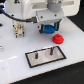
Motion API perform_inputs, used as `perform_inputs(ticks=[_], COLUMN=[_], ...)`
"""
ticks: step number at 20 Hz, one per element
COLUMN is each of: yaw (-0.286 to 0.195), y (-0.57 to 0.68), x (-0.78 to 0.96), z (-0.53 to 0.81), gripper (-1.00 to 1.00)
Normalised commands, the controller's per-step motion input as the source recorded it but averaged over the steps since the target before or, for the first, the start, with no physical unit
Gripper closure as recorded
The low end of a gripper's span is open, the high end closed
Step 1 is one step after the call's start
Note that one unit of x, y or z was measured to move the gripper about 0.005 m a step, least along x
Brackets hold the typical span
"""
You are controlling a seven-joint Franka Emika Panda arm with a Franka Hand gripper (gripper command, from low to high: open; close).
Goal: Insert the blue gear onto the right peg, followed by the red gear
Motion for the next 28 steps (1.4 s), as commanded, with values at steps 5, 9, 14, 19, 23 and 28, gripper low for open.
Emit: perform_inputs(ticks=[5,9,14,19,23,28], yaw=[0.000,0.000,0.000,0.000,0.000,0.000], y=[-0.07,-0.12,-0.10,-0.12,-0.08,-0.08], x=[0.61,0.76,0.81,0.81,0.77,0.66], z=[0.45,0.43,0.37,0.23,0.05,0.05], gripper=[1.00,1.00,1.00,1.00,1.00,1.00])
